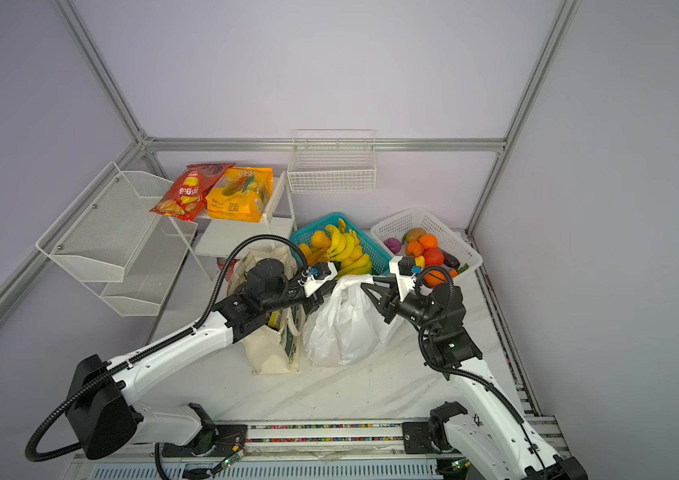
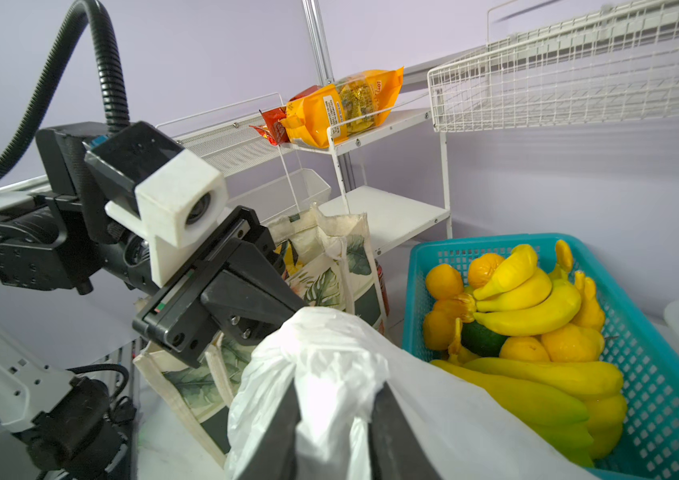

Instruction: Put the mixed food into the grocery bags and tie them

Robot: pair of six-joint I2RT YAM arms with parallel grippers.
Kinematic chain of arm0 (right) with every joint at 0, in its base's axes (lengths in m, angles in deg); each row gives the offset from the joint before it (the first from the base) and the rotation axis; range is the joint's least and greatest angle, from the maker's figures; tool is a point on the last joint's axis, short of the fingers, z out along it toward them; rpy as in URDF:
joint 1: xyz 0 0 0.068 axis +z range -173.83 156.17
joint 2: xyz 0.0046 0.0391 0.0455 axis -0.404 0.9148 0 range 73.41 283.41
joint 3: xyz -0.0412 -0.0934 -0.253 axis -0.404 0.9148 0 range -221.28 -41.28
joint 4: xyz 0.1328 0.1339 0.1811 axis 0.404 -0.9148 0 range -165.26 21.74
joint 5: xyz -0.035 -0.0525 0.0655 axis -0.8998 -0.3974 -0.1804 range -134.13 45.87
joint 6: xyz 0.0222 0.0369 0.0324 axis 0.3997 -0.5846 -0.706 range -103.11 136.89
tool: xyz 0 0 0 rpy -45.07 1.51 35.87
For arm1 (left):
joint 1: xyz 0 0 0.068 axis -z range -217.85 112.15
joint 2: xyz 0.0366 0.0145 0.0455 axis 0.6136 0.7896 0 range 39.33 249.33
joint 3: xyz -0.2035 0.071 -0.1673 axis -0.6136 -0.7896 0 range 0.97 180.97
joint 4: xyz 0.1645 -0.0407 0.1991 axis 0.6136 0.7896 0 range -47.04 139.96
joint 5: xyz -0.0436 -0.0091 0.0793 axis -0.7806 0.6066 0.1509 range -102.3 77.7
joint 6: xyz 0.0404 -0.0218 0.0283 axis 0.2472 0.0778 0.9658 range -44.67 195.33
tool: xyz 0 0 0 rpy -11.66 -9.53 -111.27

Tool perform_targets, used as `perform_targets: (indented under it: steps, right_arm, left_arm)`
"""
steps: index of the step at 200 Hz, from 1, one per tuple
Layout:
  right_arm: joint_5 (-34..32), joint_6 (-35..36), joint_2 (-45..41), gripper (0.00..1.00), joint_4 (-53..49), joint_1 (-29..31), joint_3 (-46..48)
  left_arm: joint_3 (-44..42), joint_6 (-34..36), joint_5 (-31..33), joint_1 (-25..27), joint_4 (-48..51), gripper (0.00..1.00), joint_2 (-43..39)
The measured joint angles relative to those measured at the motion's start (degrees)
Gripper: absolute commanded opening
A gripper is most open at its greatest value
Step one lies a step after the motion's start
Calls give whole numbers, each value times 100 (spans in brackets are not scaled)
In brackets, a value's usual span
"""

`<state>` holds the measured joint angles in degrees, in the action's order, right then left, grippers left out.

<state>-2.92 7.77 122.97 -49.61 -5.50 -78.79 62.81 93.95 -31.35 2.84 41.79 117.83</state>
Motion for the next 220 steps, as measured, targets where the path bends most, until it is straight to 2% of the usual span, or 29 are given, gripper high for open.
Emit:
perform_targets:
  steps: [6,47,113,168,220]
  right_arm:
    - [-15,-15,0,0,0,0,-4]
    - [-413,-90,0,0,-219,9,-20]
    - [-940,-140,-42,0,-1314,11,-31]
    - [-1480,-660,26,0,-1744,22,7]
    - [-1729,-1172,122,0,-1878,-186,442]
  left_arm:
    - [0,2,9,0,0,0,0]
    - [0,76,409,33,-7,0,-2]
    - [0,374,1453,74,-22,0,-9]
    - [0,605,2205,101,15,0,55]
    - [0,789,2708,-13,164,0,588]
